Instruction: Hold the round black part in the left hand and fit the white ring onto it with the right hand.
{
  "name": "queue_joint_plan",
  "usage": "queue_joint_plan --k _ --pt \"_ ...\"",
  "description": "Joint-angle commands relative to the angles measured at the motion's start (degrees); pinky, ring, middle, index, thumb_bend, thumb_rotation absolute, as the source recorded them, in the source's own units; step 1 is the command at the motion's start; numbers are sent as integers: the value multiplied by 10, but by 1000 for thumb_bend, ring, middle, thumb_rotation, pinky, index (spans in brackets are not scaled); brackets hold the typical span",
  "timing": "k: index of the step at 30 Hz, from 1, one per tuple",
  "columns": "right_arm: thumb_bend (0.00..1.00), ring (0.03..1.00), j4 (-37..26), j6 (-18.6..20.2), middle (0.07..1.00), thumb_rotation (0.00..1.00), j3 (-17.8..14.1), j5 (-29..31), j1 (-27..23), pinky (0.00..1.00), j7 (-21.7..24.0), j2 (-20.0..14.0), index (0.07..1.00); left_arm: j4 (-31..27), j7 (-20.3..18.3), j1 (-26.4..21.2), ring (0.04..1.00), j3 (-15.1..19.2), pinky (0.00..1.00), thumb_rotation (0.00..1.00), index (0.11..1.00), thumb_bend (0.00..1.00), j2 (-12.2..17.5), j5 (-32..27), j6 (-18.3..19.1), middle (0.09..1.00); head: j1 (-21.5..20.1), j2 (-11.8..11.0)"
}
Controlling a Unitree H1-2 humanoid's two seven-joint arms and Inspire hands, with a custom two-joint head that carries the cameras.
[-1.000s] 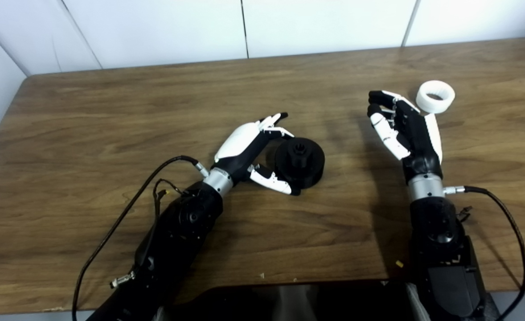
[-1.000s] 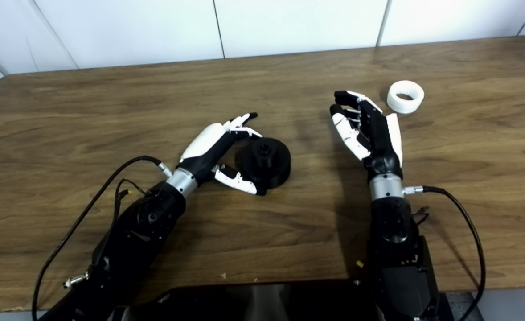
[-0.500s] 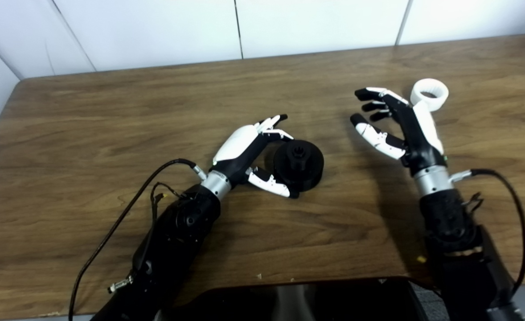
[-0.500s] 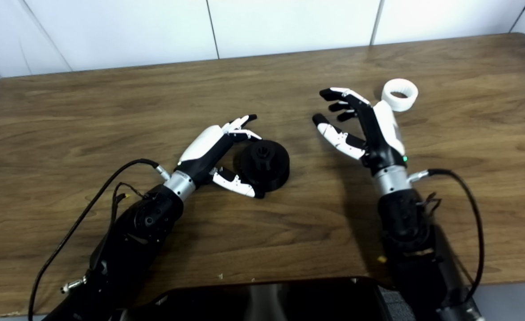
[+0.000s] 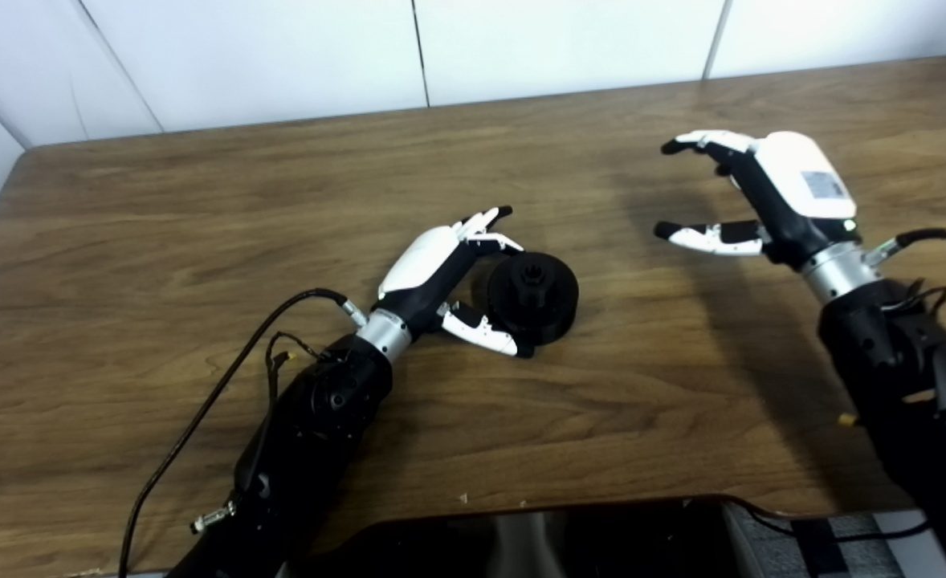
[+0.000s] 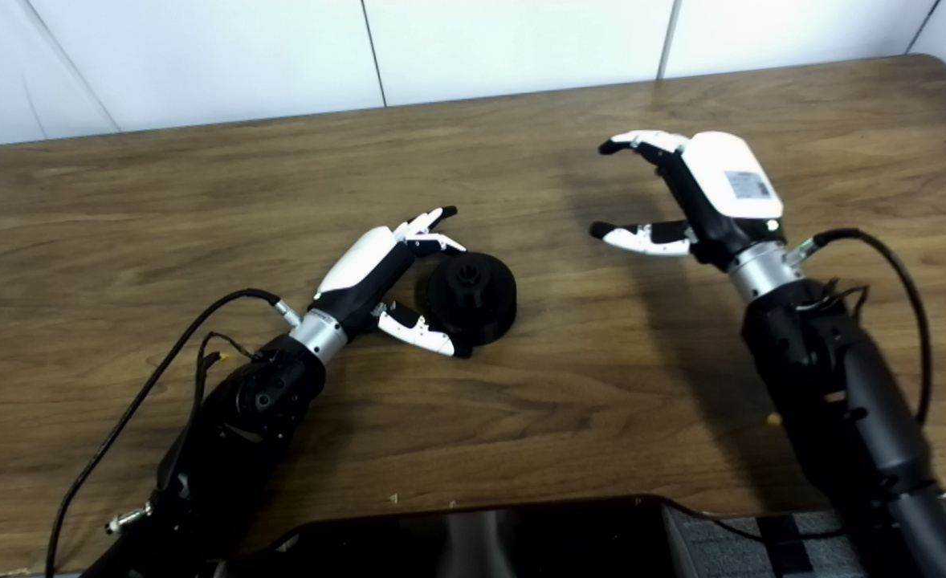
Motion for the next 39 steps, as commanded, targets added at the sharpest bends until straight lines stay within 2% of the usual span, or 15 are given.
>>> queue_joint_plan --k 1,4,9,15,18,24,27,31,34,39 --pt "777 863 -21 15 851 429 -13 -22 -34 739 12 -26 807 2 -4 -5 1000 -2 1000 268 599 1000 -3 1 -18 1000 0 0" --pt "798 883 -17 23 859 410 -19 -34 -41 793 22 -42 809 2 -4 -5 1000 -1 1000 265 598 1000 -5 1 -17 1000 1 0" --pt "827 864 3 26 850 386 -32 -52 -54 806 24 -70 800 7 -4 -7 1000 -1 1000 258 599 1000 -7 4 -15 1000 0 -2" --pt "841 873 28 35 841 357 -46 -66 -63 856 17 -84 803 14 -5 -9 1000 1 1000 264 600 1000 -9 7 -16 1000 -2 -4" --pt "838 911 48 42 855 348 -53 -66 -69 906 17 -90 814 18 -3 -11 1000 1 1000 263 602 1000 -9 8 -21 1000 -2 -4" --pt "848 903 91 43 867 371 -50 -75 -89 874 17 -108 821 15 -6 -11 1000 1 1000 262 599 1000 -10 11 -18 1000 -8 -6" --pt "839 902 103 52 871 365 -47 -77 -99 899 26 -109 831 12 -9 -9 1000 3 1000 262 600 1000 -9 8 -16 1000 -8 -8" --pt "841 914 105 74 878 367 -38 -85 -108 896 39 -103 840 14 -9 -7 1000 8 1000 257 597 1000 -4 1 -23 1000 -30 -10" --pt "840 929 93 103 884 377 -27 -88 -118 900 68 -94 847 9 -13 -5 1000 12 1000 262 598 1000 5 1 -23 1000 -61 -12" --pt "845 937 82 141 894 406 -7 -98 -143 904 118 -86 875 3 -22 -1 1000 21 1000 242 595 1000 17 -15 -32 1000 -131 -18"
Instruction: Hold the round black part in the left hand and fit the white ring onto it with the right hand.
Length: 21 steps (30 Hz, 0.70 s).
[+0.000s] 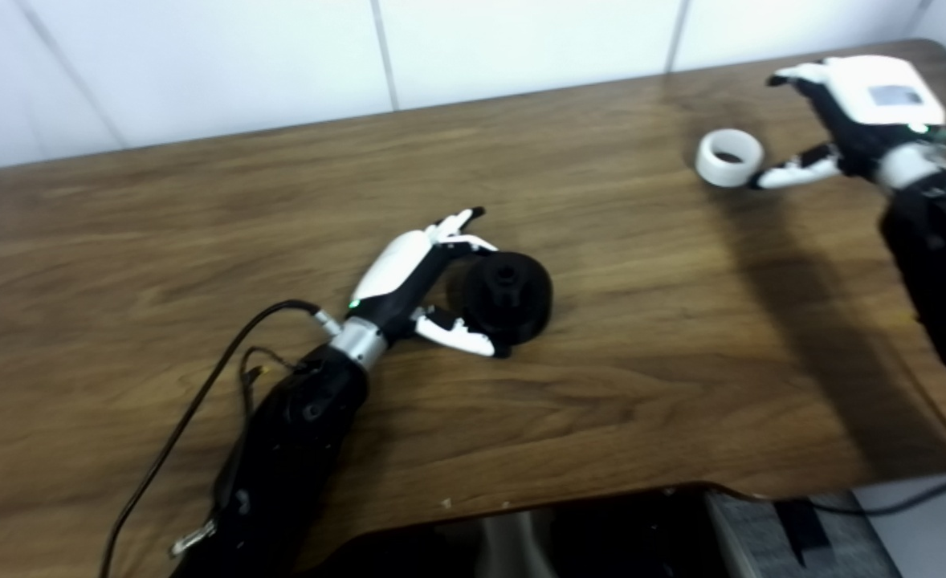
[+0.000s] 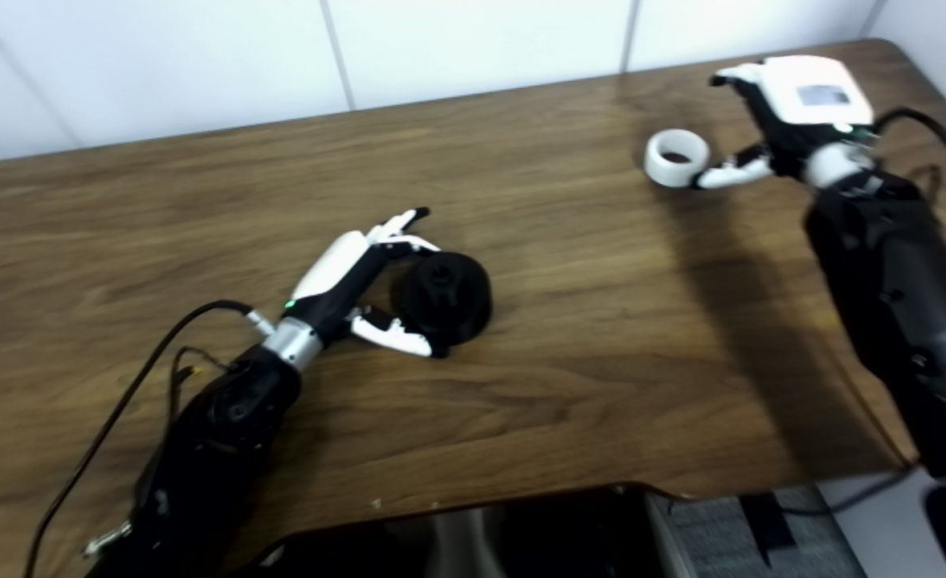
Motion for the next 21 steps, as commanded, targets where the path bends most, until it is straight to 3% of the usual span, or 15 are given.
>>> queue_joint_plan --k 1,6,10,21 --pt "852 931 -19 18 893 410 1 -9 -46 891 11 -9 878 -11 -14 0 1000 6 1000 229 595 1000 16 -10 -10 1000 -8 -1" --pt "864 920 -27 41 883 442 14 -16 -59 867 35 -3 884 -20 -28 3 1000 12 1000 194 603 1000 21 -20 -10 1000 -16 -3" --pt "864 927 -29 49 879 460 20 -15 -61 930 44 -4 889 -19 -29 3 1000 13 1000 185 605 1000 21 -17 -11 1000 -8 -4" --pt "862 943 -29 55 873 440 32 -14 -65 976 57 -7 875 -15 -30 3 1000 16 1000 190 600 1000 16 -18 -10 1000 -1 -6"
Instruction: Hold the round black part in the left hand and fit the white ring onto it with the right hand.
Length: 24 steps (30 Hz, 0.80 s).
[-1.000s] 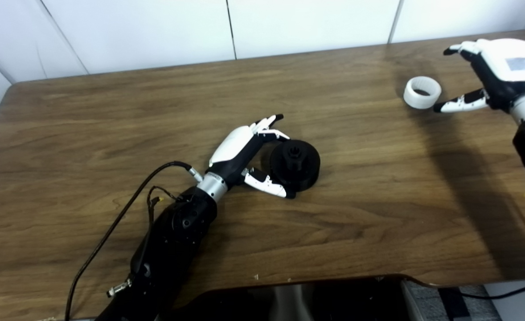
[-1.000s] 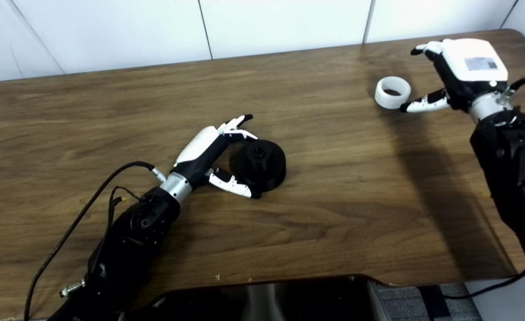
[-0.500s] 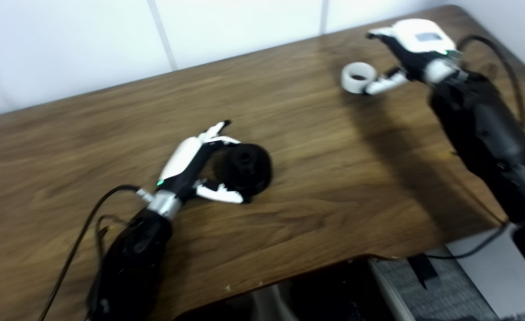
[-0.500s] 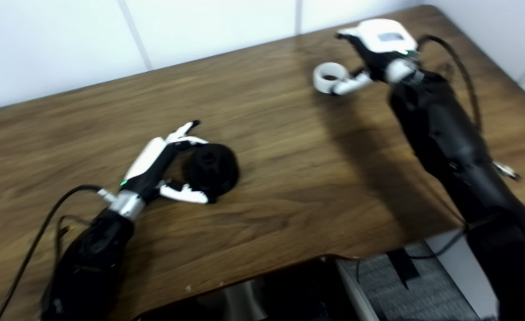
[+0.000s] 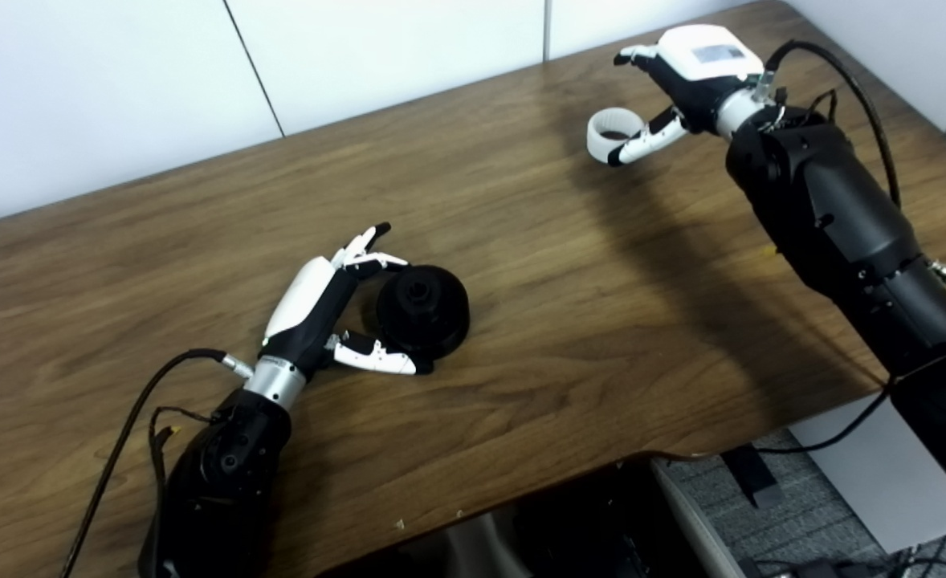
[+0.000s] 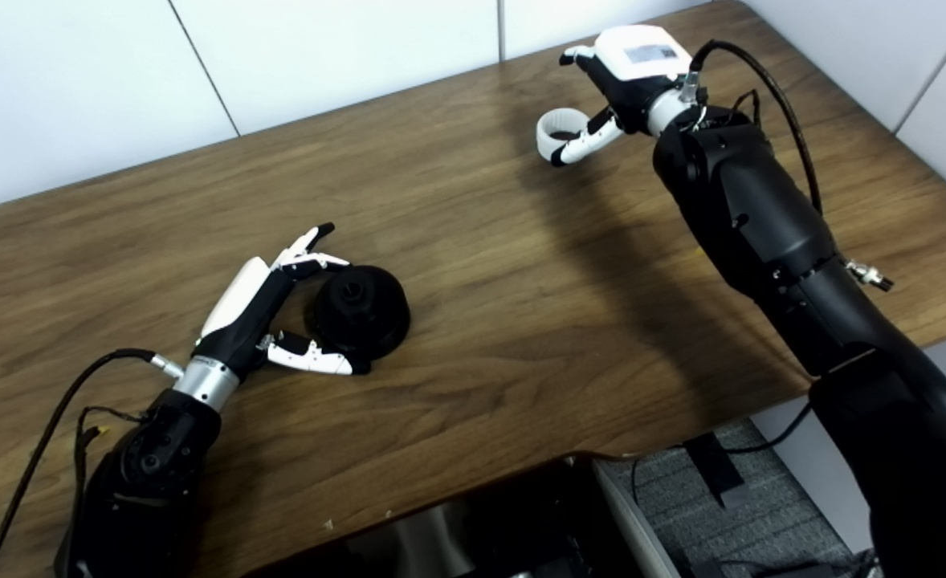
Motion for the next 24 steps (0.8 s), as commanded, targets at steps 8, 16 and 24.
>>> queue_joint_plan --k 8,16,24 --pt "862 940 17 -10 852 439 14 -4 -47 892 -3 -13 870 -3 -7 -4 1000 2 1000 200 604 1000 10 5 -2 1000 2 -2" --pt "871 910 60 -8 856 423 38 -5 -73 905 2 -11 876 3 -2 -3 1000 2 1000 191 603 1000 9 5 -11 1000 6 -6" --pt "850 925 97 -8 886 401 62 -9 -95 886 7 -11 871 7 -3 -3 1000 2 1000 203 599 1000 8 2 -12 1000 8 -9"
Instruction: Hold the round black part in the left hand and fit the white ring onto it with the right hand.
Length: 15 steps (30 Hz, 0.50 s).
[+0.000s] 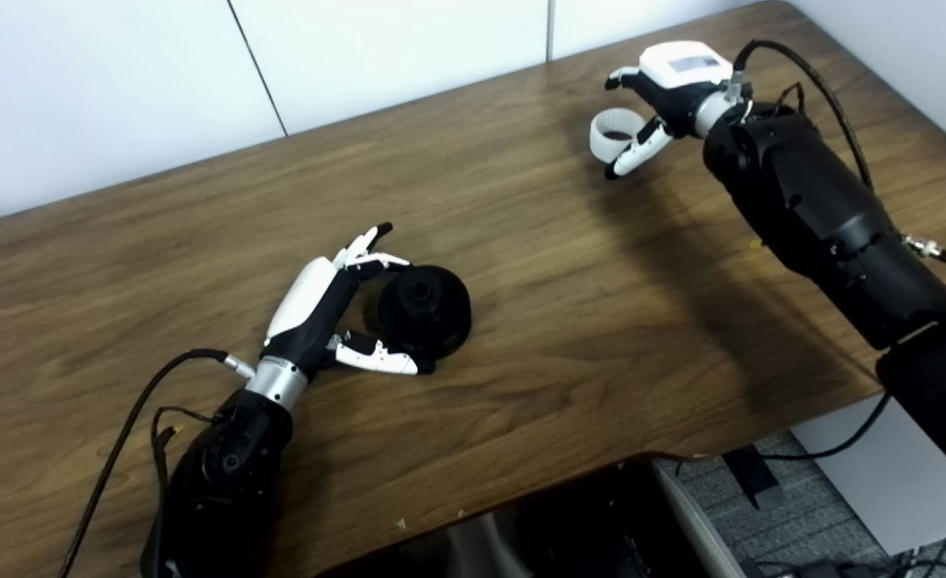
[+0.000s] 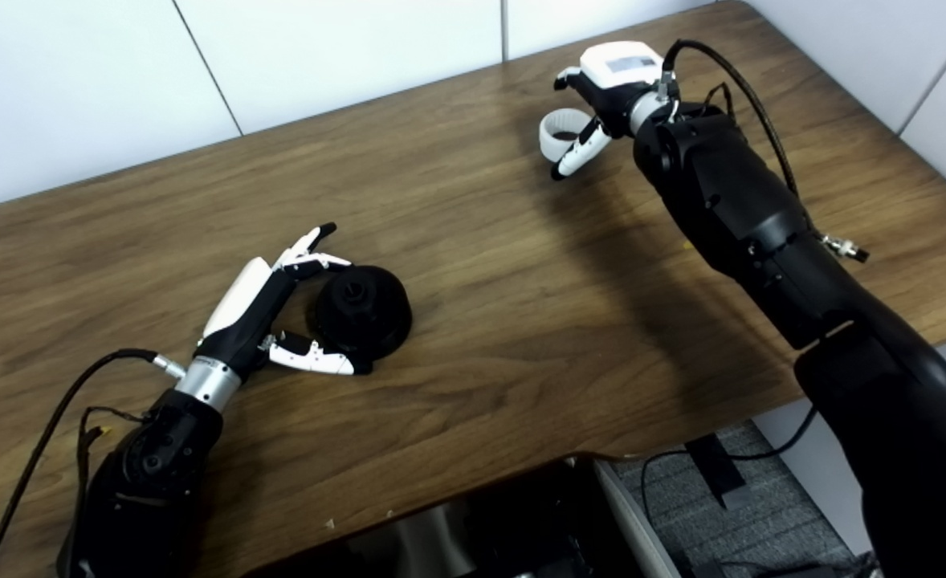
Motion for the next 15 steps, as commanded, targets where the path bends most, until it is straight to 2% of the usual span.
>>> queue_joint_plan --k 1,15 --pt "847 926 -5 -3 885 405 0 -10 -40 891 -6 -12 871 3 -6 -5 1000 1 1000 203 599 1000 9 3 -5 1000 1 1" --pt "861 917 52 -17 865 408 29 -7 -65 911 -28 -10 857 -2 -9 -4 1000 2 1000 191 602 1000 9 2 -1 1000 9 1"
